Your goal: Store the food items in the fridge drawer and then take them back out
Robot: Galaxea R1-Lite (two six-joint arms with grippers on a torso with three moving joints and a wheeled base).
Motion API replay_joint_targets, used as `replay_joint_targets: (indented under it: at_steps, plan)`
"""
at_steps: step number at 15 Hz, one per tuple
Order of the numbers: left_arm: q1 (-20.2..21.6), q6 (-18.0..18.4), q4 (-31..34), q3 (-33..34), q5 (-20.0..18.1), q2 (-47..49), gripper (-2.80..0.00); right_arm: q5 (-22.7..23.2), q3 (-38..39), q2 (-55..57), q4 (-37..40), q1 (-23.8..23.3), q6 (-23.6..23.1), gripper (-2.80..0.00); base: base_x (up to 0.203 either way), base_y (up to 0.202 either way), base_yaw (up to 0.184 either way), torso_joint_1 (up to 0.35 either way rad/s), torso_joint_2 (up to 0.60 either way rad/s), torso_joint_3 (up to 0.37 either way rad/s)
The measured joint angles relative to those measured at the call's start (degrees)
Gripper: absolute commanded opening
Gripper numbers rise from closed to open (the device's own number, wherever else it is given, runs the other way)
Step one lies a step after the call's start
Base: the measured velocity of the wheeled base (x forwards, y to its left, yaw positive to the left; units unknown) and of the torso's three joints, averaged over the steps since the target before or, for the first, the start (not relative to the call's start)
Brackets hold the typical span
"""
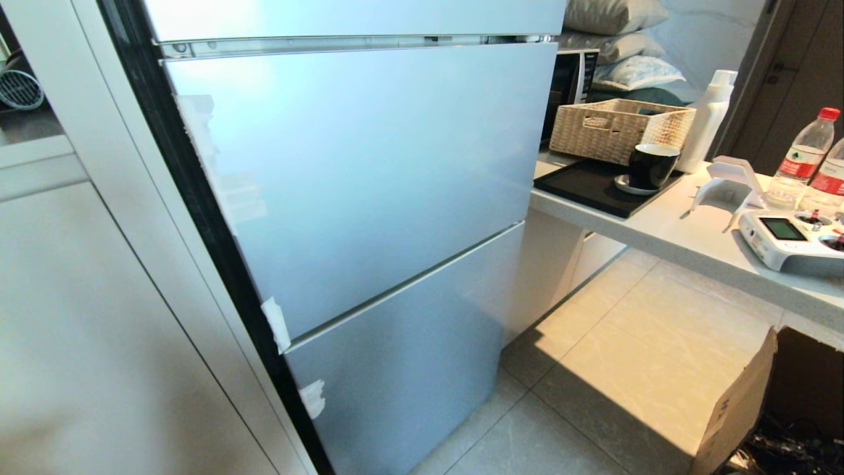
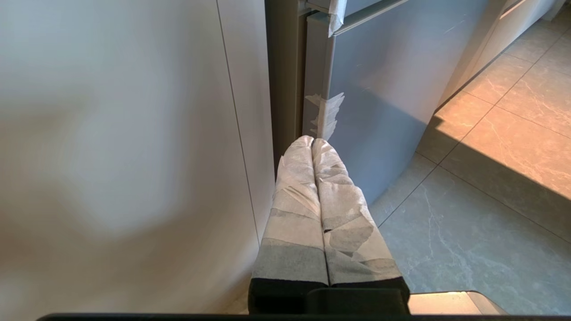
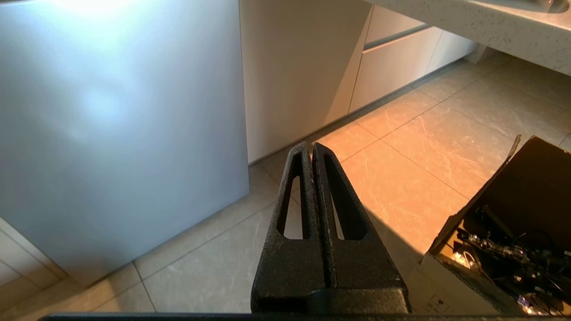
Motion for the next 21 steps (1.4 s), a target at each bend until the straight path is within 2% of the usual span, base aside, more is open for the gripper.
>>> replay_joint_targets:
  at_steps: [21]
  plan:
    - [0.00, 0.10, 0.00, 0.02, 0.00, 0.00, -2.80, 0.02, 0.04, -0.79, 0.20, -0.02, 0.14, -2.80, 0.000, 0.000, 0.000, 0.000, 0.00, 0.000]
